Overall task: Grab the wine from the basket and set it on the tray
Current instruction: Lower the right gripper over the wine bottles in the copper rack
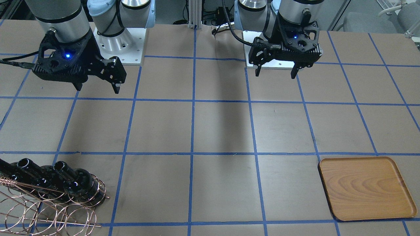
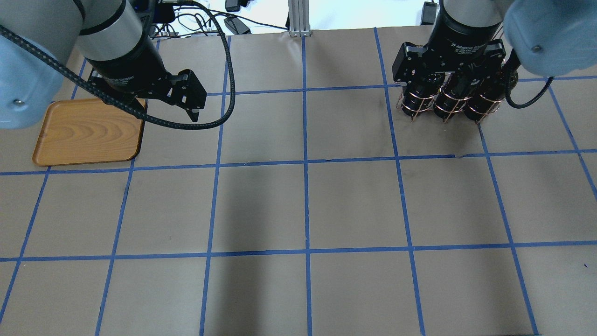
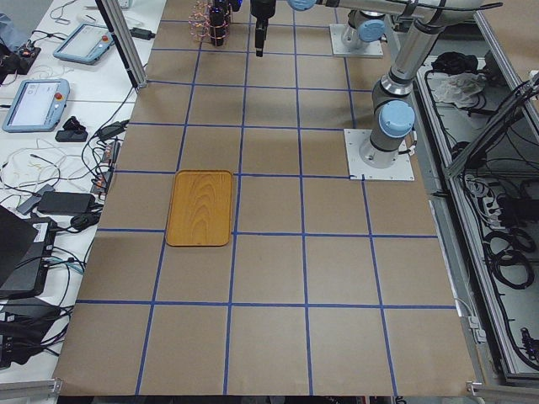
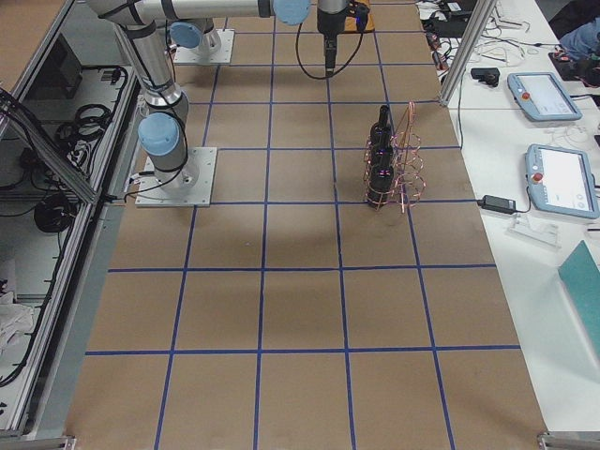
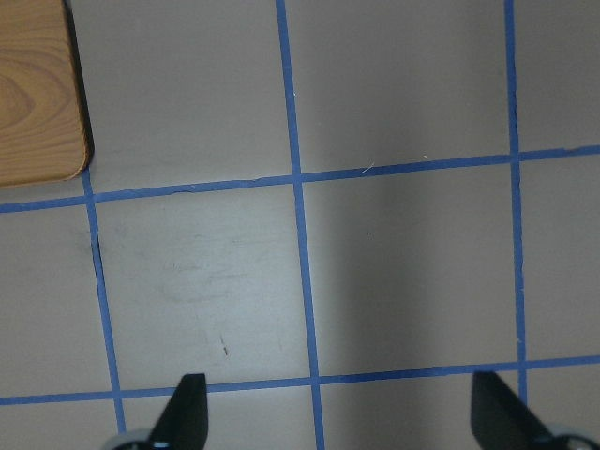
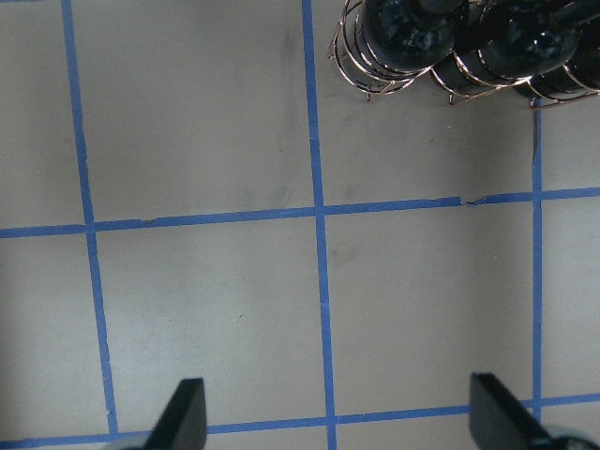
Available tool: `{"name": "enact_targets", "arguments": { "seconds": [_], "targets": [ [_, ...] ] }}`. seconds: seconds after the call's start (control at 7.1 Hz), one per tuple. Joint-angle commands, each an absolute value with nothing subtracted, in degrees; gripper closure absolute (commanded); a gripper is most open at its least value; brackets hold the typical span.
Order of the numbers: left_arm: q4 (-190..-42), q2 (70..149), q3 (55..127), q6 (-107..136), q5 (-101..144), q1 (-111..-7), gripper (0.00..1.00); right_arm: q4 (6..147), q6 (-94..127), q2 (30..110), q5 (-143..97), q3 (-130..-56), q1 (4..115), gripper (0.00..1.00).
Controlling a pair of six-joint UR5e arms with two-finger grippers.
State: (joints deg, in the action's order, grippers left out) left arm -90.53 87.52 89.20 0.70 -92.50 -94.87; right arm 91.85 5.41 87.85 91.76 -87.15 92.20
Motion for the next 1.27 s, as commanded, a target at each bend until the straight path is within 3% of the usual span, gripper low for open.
{"name": "enact_targets", "arguments": {
  "seconds": [0.0,1.13],
  "targets": [
    [-90.5,87.5,89.3,1.6,-92.5,-94.1,0.0,92.1,5.4,87.9,91.8,-87.8,92.2,0.0],
    [-90.5,87.4,89.7,1.6,-92.5,-94.0,0.0,97.1,6.2,88.4,91.5,-87.6,91.8,0.0]
  ]
}}
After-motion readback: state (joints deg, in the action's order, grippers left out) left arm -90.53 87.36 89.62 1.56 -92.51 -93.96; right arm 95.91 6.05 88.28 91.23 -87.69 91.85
